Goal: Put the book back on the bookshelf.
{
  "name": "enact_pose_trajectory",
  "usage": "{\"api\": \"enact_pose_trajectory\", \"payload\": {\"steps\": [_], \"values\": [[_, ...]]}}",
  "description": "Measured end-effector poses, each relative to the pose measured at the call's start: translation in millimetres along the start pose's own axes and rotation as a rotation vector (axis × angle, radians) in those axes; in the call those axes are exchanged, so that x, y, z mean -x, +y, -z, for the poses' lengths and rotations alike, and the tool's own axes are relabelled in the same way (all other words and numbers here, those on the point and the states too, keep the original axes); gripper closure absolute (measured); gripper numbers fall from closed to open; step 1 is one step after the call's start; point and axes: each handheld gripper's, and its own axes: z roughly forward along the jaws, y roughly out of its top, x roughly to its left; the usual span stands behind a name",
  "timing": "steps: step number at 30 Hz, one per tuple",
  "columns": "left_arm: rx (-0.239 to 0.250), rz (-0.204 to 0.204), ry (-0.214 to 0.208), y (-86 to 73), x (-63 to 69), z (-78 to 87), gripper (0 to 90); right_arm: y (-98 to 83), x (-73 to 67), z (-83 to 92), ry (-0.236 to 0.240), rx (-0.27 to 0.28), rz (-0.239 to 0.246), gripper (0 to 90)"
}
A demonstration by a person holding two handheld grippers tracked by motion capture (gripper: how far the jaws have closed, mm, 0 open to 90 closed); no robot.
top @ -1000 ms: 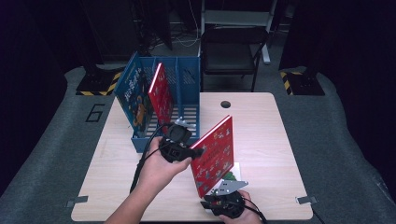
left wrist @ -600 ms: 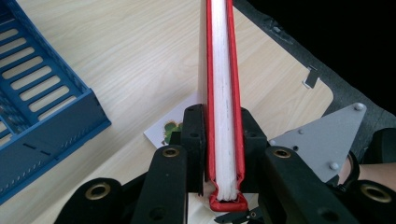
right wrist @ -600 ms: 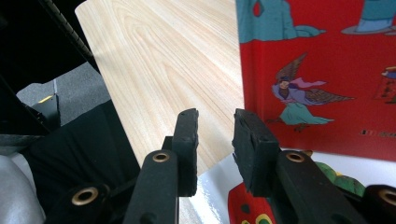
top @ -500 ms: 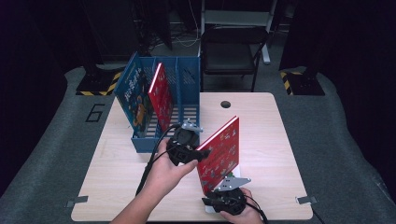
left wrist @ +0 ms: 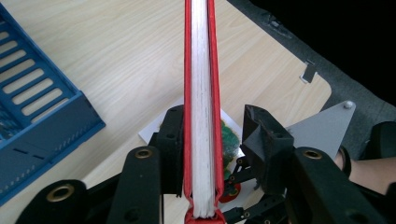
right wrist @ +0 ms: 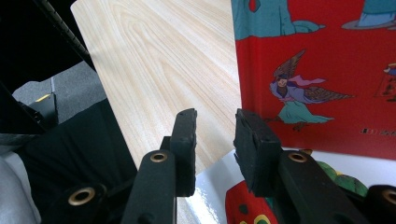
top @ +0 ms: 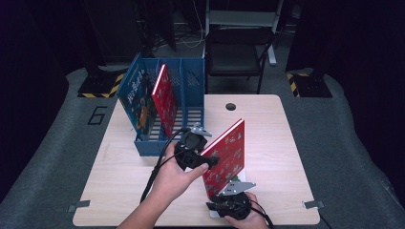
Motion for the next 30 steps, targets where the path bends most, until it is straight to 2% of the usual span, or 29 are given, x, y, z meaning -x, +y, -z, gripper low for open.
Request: {"api": "enact_pose_trajectory", "payload": {"steps": [4, 7, 16, 20, 25, 28, 30], "values": [[0.005, 0.017, 0.011, -0.2, -1.2, -1.2, 60.0, -0.1, -1.7, 0.1, 0.009, 0.002, -0.009, 68.7], [0.006, -0.006, 0.021, -1.0, -2.2, -1.3, 61.3, -0.4, -1.4, -0.4, 0.009, -0.004, -0.008, 68.7], [-0.003, -0.016, 0.024, -0.2, -2.5, -0.9, 77.3, -0.3, -3.2, -3.7, -0.011, 0.010, 0.002, 69.4], [-0.007, -0.016, 0.035, 0.7, -2.5, -1.1, 78.3, -0.9, -5.0, -5.4, -0.020, 0.008, 0.012, 71.6], [-0.010, 0.006, 0.035, 1.1, -4.4, -1.0, 78.8, -1.4, -5.4, -6.8, -0.046, 0.008, 0.028, 77.1], [-0.010, 0.012, 0.030, 1.6, -6.3, -1.0, 78.9, -1.3, -8.3, -9.3, -0.053, 0.012, 0.021, 79.3], [-0.014, 0.031, 0.030, 2.2, -6.1, -1.2, 79.0, -1.3, -10.0, -11.5, -0.068, 0.018, 0.029, 80.6]]}}
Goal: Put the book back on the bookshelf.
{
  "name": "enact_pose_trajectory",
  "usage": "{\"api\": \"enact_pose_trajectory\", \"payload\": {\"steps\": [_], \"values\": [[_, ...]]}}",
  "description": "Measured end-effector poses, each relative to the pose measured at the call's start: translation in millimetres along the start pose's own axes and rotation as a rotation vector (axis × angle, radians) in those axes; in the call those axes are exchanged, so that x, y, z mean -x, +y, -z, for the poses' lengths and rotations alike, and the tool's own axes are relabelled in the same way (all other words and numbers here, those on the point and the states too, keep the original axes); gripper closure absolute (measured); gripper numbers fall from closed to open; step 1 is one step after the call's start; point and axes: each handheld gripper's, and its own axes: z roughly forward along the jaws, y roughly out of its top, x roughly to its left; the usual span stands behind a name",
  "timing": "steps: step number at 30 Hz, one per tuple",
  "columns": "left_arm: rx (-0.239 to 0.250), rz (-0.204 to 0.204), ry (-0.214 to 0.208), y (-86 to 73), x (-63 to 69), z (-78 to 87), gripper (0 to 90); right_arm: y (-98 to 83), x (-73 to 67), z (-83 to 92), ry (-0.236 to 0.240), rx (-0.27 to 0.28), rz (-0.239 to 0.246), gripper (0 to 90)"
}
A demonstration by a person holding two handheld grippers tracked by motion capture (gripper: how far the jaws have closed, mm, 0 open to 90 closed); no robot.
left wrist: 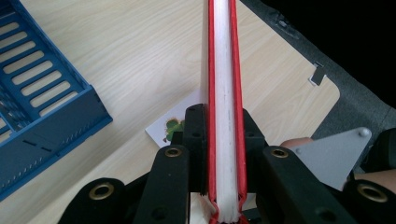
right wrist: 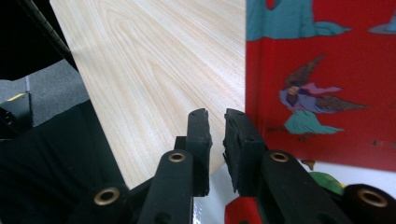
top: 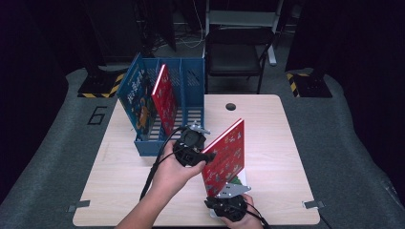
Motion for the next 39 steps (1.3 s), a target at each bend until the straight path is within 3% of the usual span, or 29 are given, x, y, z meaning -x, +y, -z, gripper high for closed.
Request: {"api": "enact_pose_trajectory", "payload": {"steps": [8, 13, 19, 28, 35, 39], "values": [[-0.021, 0.013, -0.018, 4.4, -3.3, -0.7, 79.1, -2.3, -2.7, -7.5, -0.048, -0.036, 0.031, 84.7], [-0.026, -0.001, -0.019, 8.6, -3.6, -2.1, 79.2, -1.5, -2.5, -6.8, -0.086, -0.028, 0.048, 87.8], [-0.020, 0.002, -0.018, 17.3, -3.1, -2.8, 79.2, 0.6, 2.5, -3.5, -0.110, -0.010, 0.034, 89.4], [-0.015, 0.005, -0.020, 30.6, -1.0, 2.0, 79.2, 6.5, 13.8, 6.3, -0.114, 0.031, -0.013, 89.4], [-0.020, 0.007, -0.030, 35.1, -7.7, 4.6, 79.3, 10.1, 19.0, 8.1, -0.125, 0.040, -0.011, 89.3], [-0.019, 0.018, -0.039, 38.1, -12.2, 9.7, 79.3, 13.0, 22.4, 9.5, -0.133, 0.060, 0.017, 89.4]]}}
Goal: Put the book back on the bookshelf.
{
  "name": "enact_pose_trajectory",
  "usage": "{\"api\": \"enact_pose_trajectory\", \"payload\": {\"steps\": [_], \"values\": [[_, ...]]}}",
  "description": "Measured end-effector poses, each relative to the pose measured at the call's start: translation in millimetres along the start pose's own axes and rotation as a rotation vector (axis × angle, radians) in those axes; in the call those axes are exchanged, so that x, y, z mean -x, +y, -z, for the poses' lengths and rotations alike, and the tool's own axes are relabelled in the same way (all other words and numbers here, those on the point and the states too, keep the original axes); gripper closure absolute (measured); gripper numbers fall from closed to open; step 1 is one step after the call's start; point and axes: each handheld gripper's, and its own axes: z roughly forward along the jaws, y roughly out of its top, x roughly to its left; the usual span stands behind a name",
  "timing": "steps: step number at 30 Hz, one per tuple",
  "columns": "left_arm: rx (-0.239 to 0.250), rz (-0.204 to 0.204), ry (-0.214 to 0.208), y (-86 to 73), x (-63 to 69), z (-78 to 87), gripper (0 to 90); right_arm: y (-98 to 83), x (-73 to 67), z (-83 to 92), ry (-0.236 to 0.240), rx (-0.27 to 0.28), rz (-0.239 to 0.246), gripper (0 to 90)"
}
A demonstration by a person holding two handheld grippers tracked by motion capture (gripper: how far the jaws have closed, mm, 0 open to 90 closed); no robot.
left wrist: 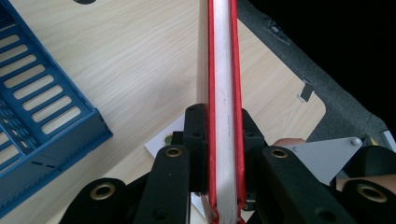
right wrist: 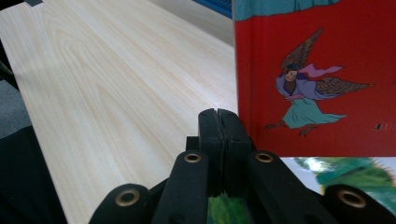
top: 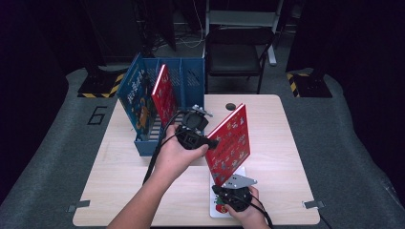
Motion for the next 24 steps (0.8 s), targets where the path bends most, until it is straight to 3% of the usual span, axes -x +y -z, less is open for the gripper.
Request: {"api": "enact_pose_trajectory", "payload": {"steps": [9, 16, 21, 23, 24], "values": [[-0.002, 0.009, 0.034, 14.2, -3.1, 10.6, 79.1, 14.3, 6.3, -3.3, 0.006, 0.035, -0.022, 89.5], [-0.013, 0.001, 0.047, 28.1, -4.3, 18.1, 79.1, 25.1, 8.7, -7.1, -0.021, 0.076, -0.031, 89.6], [-0.009, 0.019, 0.048, 31.2, -9.4, 26.4, 79.1, 33.1, 9.2, -8.2, -0.005, 0.087, -0.055, 89.6], [-0.008, 0.020, 0.048, 31.7, -10.6, 29.3, 79.1, 35.8, 9.5, -8.1, -0.006, 0.089, -0.030, 89.6], [-0.008, 0.022, 0.046, 32.1, -11.6, 31.3, 79.1, 36.8, 8.0, -8.1, -0.003, 0.097, -0.048, 89.6]]}}
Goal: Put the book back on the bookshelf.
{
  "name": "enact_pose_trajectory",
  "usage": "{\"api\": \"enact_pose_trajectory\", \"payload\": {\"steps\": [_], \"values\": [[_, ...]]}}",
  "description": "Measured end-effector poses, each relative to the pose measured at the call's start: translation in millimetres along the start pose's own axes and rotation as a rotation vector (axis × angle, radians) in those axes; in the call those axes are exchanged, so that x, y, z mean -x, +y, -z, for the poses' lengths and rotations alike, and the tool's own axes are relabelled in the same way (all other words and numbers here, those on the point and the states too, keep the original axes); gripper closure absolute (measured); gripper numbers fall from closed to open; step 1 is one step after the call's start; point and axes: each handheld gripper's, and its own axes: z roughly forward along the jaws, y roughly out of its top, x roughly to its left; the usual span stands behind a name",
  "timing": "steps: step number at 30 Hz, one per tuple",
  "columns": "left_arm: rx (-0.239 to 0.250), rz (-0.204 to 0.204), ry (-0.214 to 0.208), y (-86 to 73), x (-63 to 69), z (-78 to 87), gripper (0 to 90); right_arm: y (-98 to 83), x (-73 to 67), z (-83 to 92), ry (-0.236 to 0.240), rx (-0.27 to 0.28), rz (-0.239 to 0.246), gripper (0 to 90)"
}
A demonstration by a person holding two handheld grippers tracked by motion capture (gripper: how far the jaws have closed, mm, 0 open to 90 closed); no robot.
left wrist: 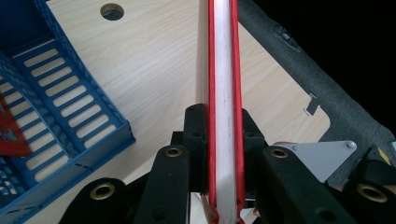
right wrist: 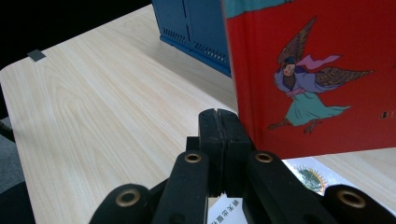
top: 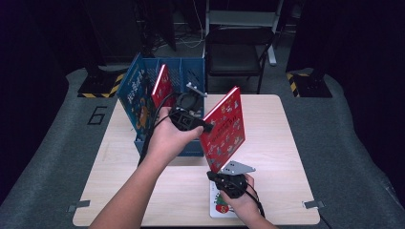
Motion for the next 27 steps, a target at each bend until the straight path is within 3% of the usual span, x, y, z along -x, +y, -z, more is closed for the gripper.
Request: {"api": "enact_pose_trajectory", "payload": {"steps": [10, 27], "values": [[0.011, 0.026, -0.004, 5.4, -6.9, 13.0, 79.1, 13.2, 0.2, 2.4, -0.002, 0.005, 0.047, 89.6], [0.015, 0.088, -0.005, 7.5, -31.9, 28.7, 79.1, 33.0, -2.2, -10.0, 0.028, -0.004, 0.057, 89.3]]}}
